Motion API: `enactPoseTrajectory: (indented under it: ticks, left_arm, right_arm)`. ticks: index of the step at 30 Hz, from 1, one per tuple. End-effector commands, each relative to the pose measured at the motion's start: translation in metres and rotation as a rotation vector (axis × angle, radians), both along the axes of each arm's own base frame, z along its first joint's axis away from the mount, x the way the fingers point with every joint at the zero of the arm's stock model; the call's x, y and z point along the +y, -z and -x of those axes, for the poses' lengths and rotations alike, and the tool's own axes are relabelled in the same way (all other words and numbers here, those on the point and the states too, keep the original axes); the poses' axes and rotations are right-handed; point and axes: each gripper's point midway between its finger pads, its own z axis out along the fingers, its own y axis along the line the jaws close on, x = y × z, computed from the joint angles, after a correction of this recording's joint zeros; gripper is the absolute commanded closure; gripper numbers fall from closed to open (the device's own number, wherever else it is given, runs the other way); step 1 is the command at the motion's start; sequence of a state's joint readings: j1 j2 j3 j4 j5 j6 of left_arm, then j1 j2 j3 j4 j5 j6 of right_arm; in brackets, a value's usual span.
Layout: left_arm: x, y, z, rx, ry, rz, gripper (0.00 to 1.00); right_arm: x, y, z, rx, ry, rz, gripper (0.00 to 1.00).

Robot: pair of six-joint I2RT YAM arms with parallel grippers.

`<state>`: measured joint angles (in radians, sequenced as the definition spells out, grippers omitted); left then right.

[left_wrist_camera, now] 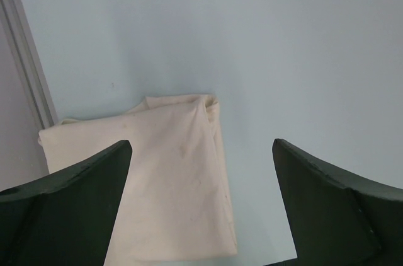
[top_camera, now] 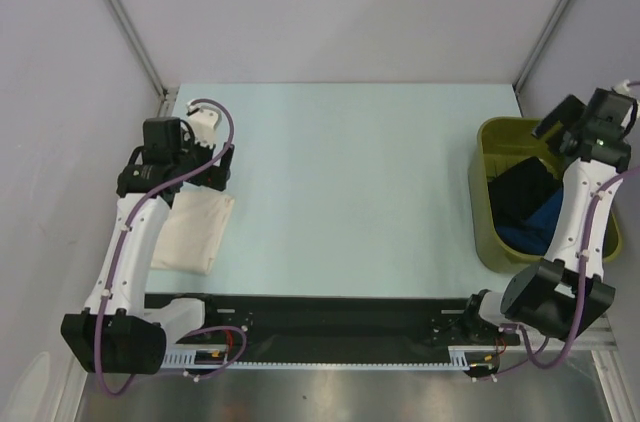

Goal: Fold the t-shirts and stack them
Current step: Grab the tshirt from the pile

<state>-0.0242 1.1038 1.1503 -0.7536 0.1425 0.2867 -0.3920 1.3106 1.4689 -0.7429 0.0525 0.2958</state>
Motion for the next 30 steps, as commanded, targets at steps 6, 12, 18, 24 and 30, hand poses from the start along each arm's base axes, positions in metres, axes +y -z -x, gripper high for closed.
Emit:
enactPoseTrajectory:
  ticks: [6,12,18,24,30]
  left_arm:
    - [-0.002,0.012,0.007,0.04,0.006,-0.007,0.0]
    - [-0.007,0.017,0.0,0.044,0.023,0.007,0.0]
    - [-0.005,0.018,-0.002,0.039,0.022,-0.01,0.0]
    - [-0.003,0.021,-0.003,0.037,0.016,-0.025,0.0]
    - [0.0,0.044,0.002,0.094,0.018,-0.07,0.0]
  right_arm:
    - [-0.033,0.103,0.039,0.263,0.14,-0.117,0.18]
    - [-0.028,0.125,0.023,0.376,0.059,-0.118,0.28]
    - [-0.021,0.167,0.018,0.481,0.026,-0.23,0.28]
    - [-0.023,0.162,0.007,0.455,0.01,-0.207,0.97]
    - [-0.031,0.105,0.002,0.346,0.024,-0.117,1.0]
